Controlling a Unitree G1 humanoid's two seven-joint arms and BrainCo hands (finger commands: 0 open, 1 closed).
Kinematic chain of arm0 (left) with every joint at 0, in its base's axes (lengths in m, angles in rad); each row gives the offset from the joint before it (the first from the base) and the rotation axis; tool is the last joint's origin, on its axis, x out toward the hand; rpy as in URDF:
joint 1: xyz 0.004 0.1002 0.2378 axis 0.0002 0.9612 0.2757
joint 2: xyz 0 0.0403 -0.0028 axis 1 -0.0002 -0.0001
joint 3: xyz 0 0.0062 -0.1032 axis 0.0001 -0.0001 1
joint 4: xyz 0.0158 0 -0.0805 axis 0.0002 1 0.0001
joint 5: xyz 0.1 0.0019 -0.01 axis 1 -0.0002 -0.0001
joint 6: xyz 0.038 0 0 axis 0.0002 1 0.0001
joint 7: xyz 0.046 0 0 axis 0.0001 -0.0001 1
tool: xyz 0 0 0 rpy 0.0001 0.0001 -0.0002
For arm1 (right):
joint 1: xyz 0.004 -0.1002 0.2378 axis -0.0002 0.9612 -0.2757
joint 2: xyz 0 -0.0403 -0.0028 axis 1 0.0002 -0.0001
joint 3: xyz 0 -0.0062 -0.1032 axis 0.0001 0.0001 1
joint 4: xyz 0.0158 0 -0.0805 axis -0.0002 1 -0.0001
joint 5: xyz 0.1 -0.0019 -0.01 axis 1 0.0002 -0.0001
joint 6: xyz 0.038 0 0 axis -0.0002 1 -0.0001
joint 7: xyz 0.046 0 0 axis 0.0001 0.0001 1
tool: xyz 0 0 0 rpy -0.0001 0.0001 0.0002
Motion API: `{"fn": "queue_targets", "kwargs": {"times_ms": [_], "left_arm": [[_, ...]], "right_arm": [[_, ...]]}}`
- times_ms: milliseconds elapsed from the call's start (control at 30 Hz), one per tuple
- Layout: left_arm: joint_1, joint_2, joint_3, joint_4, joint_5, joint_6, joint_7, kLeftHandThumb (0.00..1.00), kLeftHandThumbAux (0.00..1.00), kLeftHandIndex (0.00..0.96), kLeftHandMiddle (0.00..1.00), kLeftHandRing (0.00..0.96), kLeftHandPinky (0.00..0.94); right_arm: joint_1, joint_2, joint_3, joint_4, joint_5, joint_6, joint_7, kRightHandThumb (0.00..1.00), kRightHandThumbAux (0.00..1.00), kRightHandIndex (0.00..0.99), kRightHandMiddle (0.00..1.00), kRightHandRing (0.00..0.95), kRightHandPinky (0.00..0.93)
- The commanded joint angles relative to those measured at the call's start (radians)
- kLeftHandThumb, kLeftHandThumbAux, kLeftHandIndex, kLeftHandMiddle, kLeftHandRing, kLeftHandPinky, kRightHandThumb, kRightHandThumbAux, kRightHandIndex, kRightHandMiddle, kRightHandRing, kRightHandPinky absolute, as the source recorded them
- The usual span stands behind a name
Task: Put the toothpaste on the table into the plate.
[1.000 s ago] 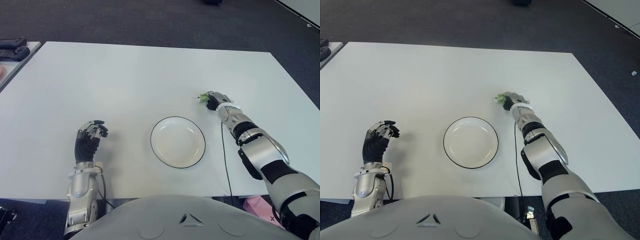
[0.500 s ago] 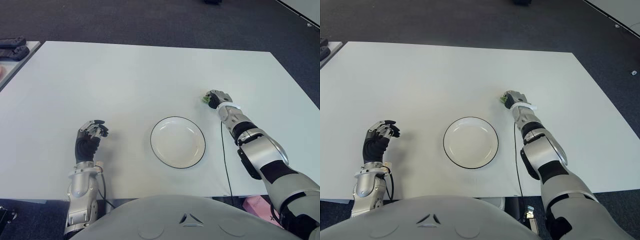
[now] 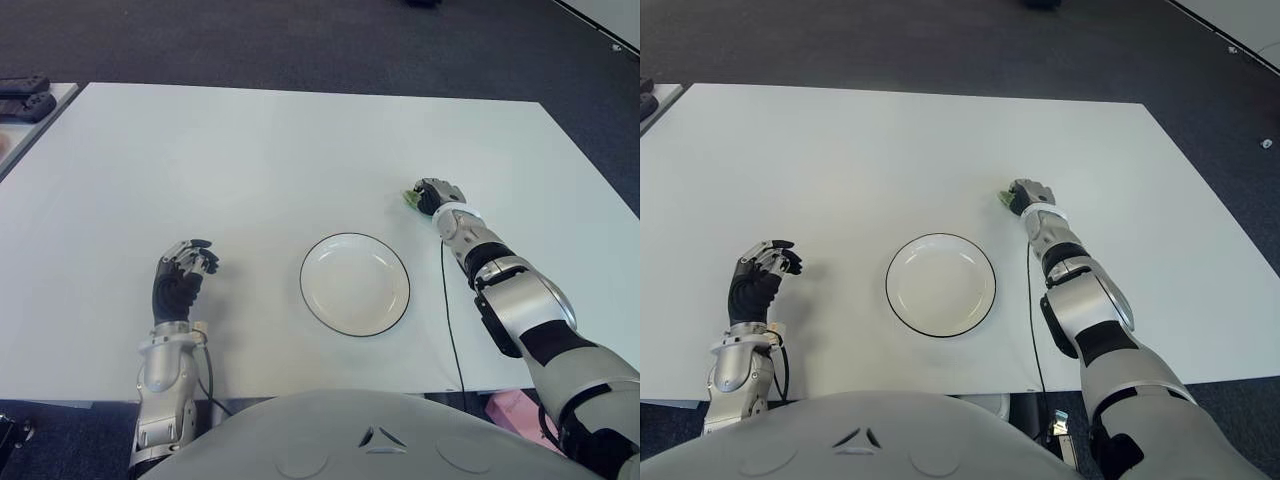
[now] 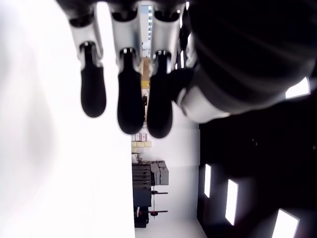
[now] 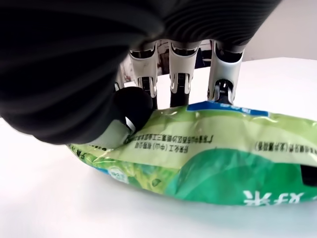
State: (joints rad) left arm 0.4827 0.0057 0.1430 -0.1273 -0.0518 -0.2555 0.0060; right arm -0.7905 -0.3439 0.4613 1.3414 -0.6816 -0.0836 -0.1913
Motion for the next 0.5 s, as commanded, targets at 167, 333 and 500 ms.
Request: {"fn": "queue_targets", "kwargs": {"times_ms": [167, 333, 500], "left_arm": [[-0.022, -0.009, -0.007, 0.011, -0.002, 0.017, 0.006, 0.705, 0.721, 0.437, 0.577, 0.574, 0.518], [-0.024, -0.009, -0.011, 0.013, -0.001, 0.019, 0.004, 0.704, 0.722, 0.437, 0.573, 0.567, 0.519], [-0.031, -0.002, -0.012, 0.029, -0.011, 0.009, -0.012, 0.704, 0.721, 0.437, 0.573, 0.568, 0.528]], "right_arm": [[-0.046, 0.008, 0.013, -0.016, -0.002, -0.055, -0.017, 0.848, 0.683, 0.391, 0.544, 0.865, 0.870], [-0.060, -0.004, 0.026, -0.040, -0.013, -0.118, -0.064, 0.848, 0.683, 0.391, 0.544, 0.864, 0.864], [-0.056, -0.046, 0.051, -0.120, -0.037, -0.249, -0.132, 0.848, 0.683, 0.390, 0.541, 0.856, 0.827]]}}
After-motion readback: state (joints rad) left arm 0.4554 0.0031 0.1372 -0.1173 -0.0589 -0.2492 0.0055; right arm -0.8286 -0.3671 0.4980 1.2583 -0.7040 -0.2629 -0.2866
